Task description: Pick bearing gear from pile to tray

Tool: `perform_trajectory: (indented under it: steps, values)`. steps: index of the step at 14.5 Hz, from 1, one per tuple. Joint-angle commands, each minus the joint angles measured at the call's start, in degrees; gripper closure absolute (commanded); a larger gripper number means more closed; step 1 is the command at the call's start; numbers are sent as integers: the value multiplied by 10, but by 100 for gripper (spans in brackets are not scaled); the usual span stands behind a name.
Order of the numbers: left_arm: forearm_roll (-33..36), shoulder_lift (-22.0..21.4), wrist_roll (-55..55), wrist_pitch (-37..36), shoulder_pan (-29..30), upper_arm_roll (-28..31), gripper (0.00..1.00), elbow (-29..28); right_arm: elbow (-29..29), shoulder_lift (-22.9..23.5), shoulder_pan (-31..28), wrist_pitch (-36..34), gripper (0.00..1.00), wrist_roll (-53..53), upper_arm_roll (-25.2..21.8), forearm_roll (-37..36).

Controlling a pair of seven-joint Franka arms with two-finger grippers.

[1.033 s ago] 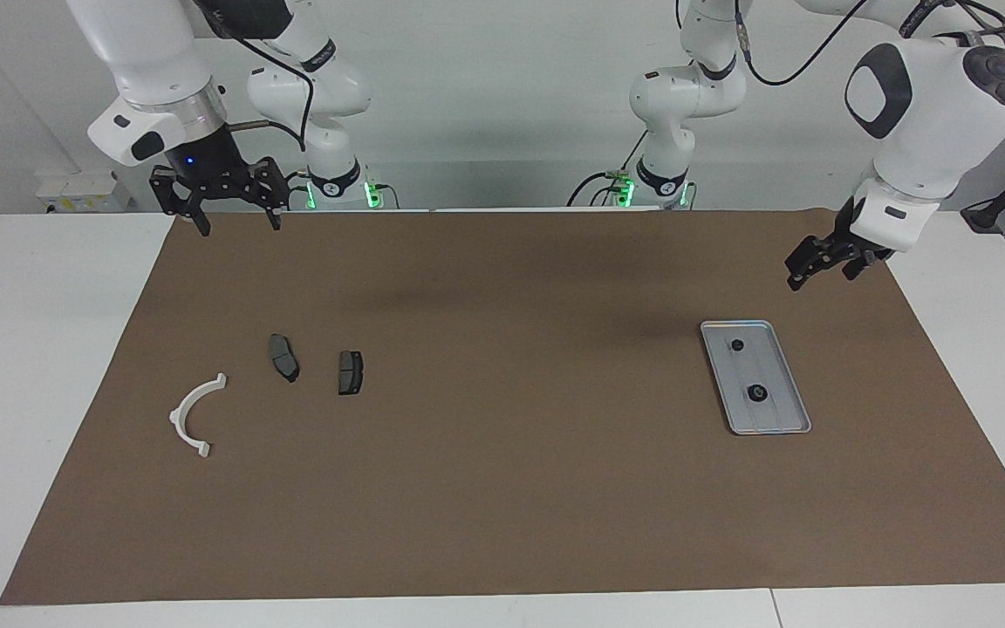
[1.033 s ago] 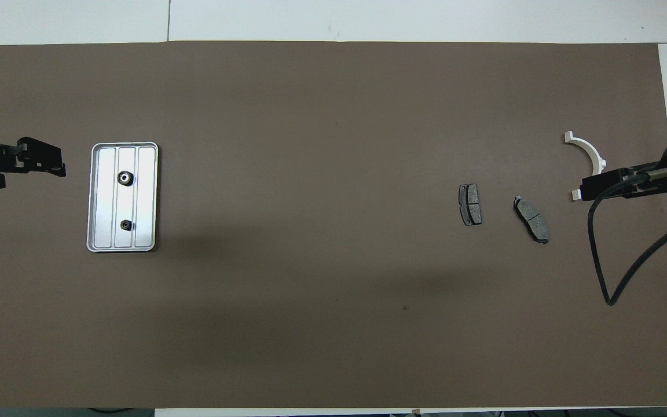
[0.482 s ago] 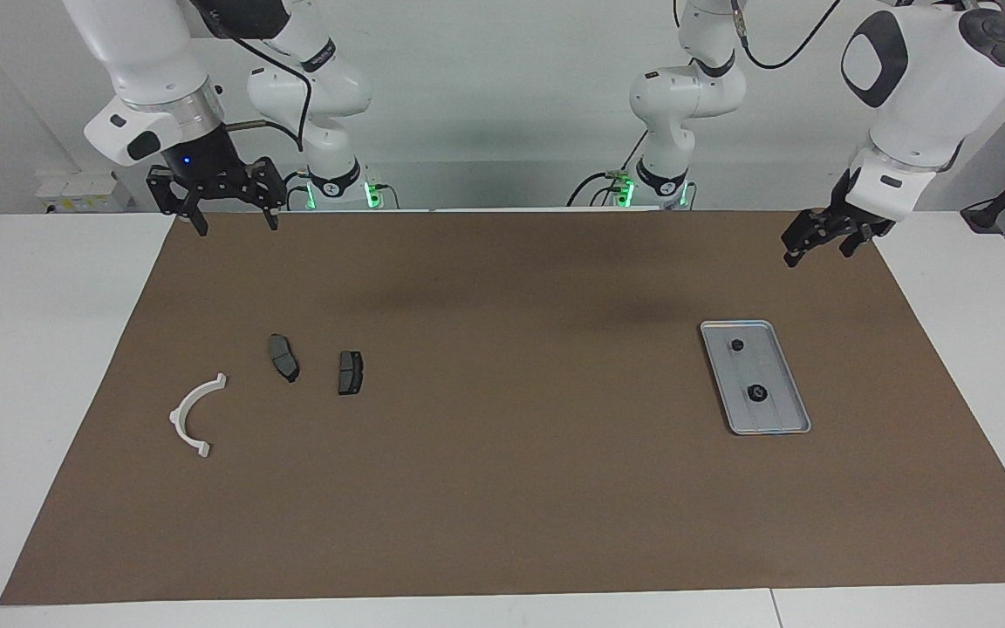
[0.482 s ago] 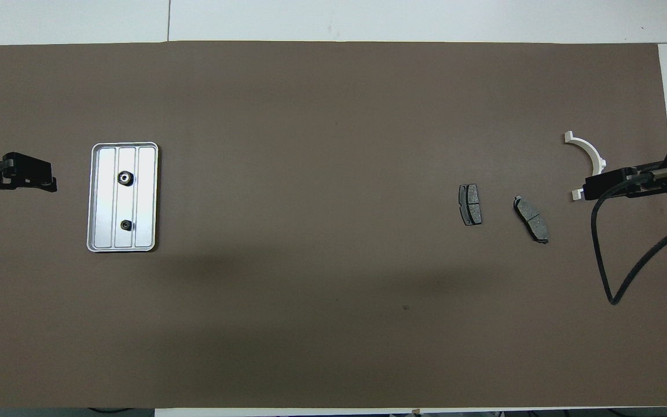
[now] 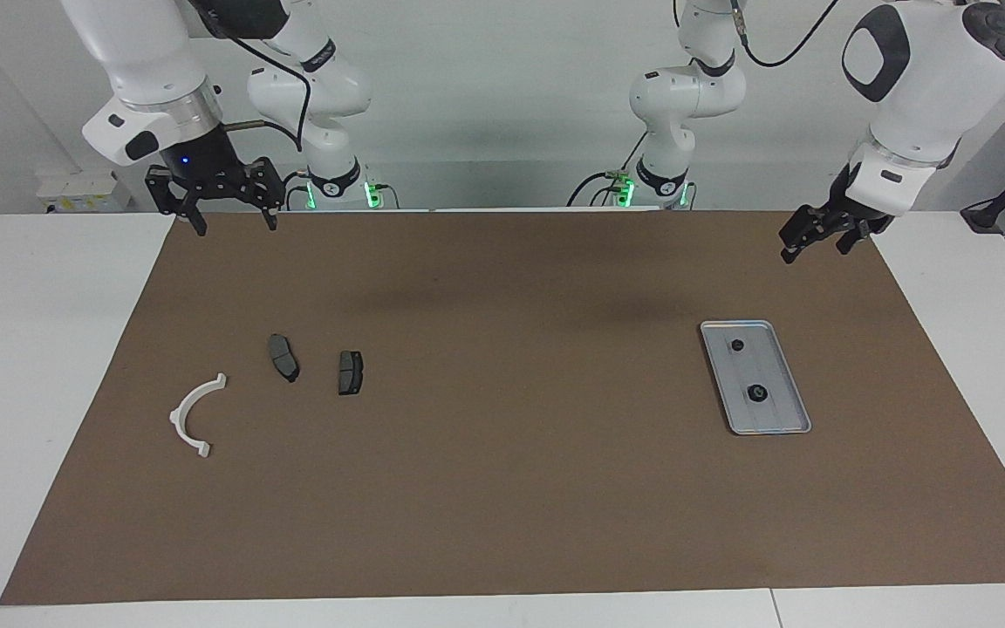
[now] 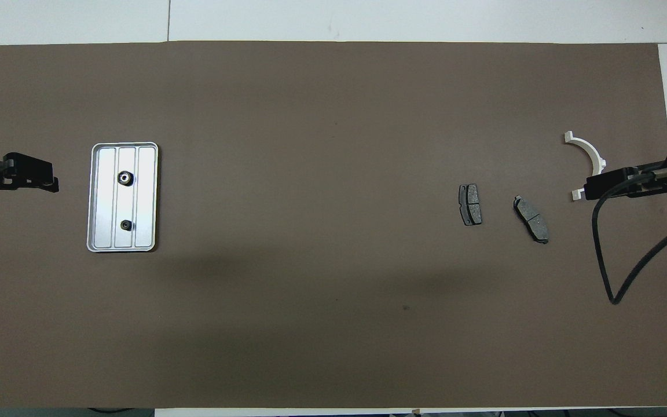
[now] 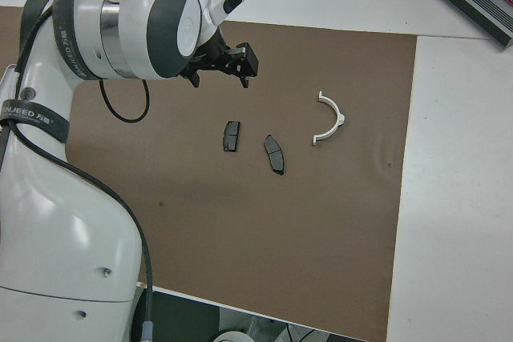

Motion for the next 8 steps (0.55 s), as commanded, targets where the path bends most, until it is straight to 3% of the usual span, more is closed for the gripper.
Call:
perform_trajectory:
  steps: [1, 8]
  values:
    - [-1, 5, 6, -8, -11, 7, 0, 20, 2, -4, -4, -8, 0, 10, -1, 15]
    - [-1, 6, 5, -24, -11, 7, 0, 35, 2, -4, -4, -9, 0, 9, -1, 15]
